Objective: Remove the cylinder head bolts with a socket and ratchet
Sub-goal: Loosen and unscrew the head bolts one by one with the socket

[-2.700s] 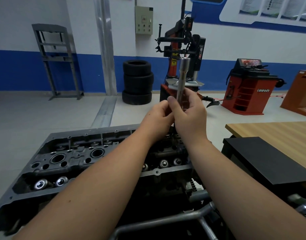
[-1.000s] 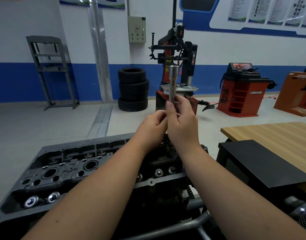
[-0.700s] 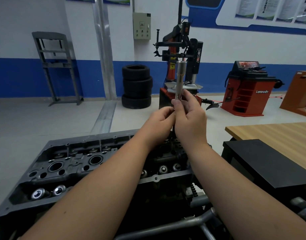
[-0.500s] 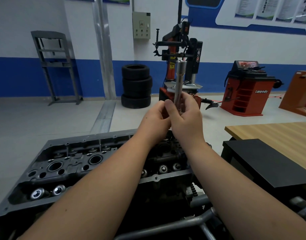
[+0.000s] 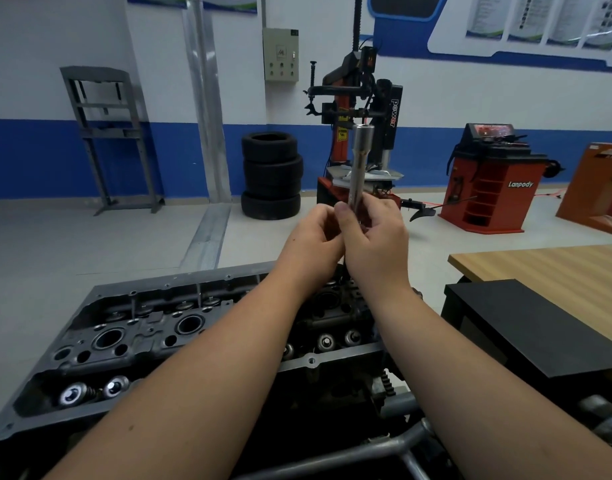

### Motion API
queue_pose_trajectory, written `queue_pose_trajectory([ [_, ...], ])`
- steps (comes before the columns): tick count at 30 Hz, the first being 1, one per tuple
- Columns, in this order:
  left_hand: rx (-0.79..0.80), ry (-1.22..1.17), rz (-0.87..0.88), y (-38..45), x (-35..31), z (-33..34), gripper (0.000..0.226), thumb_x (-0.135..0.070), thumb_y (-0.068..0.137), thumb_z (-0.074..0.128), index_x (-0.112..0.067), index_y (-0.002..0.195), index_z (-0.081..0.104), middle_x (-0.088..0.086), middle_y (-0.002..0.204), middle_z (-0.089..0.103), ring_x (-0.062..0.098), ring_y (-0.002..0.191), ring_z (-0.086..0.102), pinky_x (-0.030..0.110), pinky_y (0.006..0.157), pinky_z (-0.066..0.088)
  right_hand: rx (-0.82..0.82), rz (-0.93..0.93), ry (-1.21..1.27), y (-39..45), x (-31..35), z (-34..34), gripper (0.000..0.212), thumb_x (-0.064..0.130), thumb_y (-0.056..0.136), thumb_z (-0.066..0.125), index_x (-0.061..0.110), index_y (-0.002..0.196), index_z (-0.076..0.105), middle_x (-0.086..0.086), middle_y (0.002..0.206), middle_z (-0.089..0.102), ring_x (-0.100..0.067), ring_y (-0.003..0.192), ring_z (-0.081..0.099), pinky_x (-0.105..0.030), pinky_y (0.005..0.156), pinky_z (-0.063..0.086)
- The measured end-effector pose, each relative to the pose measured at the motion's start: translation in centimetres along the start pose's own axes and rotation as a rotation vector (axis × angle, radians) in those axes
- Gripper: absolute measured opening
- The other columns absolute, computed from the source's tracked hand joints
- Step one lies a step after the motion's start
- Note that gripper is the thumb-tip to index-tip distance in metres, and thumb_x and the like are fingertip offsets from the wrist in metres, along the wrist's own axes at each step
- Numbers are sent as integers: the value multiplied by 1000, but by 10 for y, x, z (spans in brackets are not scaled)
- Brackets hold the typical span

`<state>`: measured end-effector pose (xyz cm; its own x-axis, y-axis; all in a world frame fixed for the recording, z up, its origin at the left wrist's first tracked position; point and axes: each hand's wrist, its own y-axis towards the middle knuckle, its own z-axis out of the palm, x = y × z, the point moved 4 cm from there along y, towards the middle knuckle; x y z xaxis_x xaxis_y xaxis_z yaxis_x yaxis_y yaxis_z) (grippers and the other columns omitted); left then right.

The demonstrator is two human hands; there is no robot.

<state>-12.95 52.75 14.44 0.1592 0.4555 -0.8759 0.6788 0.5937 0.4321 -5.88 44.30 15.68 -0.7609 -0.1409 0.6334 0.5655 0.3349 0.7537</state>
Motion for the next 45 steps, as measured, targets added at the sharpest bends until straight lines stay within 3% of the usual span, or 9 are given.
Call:
queue_pose_trajectory([
  [8, 158, -115, -57, -5, 0, 9, 26, -45, 106, 49, -31, 116, 69, -10, 102, 77, 8, 98, 72, 29, 79, 58, 9, 95, 123, -3, 2, -1, 42, 22, 106, 48, 14, 147, 46, 1, 122, 68, 1, 111, 62, -16, 96, 49],
  [11, 95, -27, -28, -4, -1, 5, 17, -42, 104, 54, -34, 109, 68, -11, 98, 76, 10, 94, 73, 35, 81, 60, 22, 63, 67, -1, 4, 0, 41, 31, 103, 54, 12, 140, 53, 0, 118, 67, -8, 110, 61, -29, 96, 51],
  [15, -24, 41, -9, 0, 1, -2, 8, -28, 96, 69, -30, 101, 63, -7, 92, 73, 7, 82, 71, 25, 69, 59, -54, -49, -28, -1, 6, -3, 32, 23, 98, 64, 7, 125, 66, -3, 107, 66, -11, 98, 60, -32, 89, 51],
  [22, 150, -108, -37, -7, -4, 8, 25, -47, 105, 49, -34, 110, 70, -9, 96, 77, 9, 91, 73, 27, 75, 55, -6, 48, 87, -4, 6, 0, 41, 23, 105, 50, 12, 144, 47, 0, 113, 70, -4, 103, 64, -9, 86, 48],
  [29, -76, 64, 10, 0, 0, -5, 5, -28, 97, 69, -26, 99, 64, -6, 89, 73, 5, 80, 69, 27, 68, 57, -74, -90, -62, -4, 11, -3, 30, 16, 97, 65, 1, 123, 66, -9, 105, 65, -15, 94, 61, -31, 86, 51],
  [33, 114, -34, 13, -4, -3, 5, 16, -37, 105, 54, -37, 114, 67, -11, 101, 76, 9, 95, 73, 35, 83, 61, -61, -24, -9, -5, 13, -2, 37, 15, 100, 57, 5, 136, 54, -8, 108, 68, -22, 102, 65, -41, 90, 54],
  [37, 98, -8, 29, -7, -8, 5, 21, -42, 106, 49, -41, 107, 69, -17, 100, 76, 2, 95, 71, 32, 84, 58, -55, 19, 29, -4, 8, -4, 36, 24, 102, 55, 8, 134, 55, -6, 110, 68, -20, 103, 65, -40, 90, 54],
  [42, -62, 52, 32, -3, -3, -5, 10, -29, 96, 70, -27, 103, 64, -6, 93, 73, 10, 84, 70, 28, 69, 59, -99, -108, -102, -3, 13, -4, 32, 18, 95, 68, 1, 122, 66, -10, 106, 65, -15, 94, 59, -8, 83, 42],
  [45, 19, 13, 50, -4, -4, -2, 10, -30, 99, 64, -38, 105, 64, -17, 96, 74, 1, 87, 70, 20, 68, 57, -81, -104, -63, -4, 15, -3, 33, 13, 99, 61, 1, 130, 62, -11, 110, 70, -21, 103, 66, -26, 93, 51],
])
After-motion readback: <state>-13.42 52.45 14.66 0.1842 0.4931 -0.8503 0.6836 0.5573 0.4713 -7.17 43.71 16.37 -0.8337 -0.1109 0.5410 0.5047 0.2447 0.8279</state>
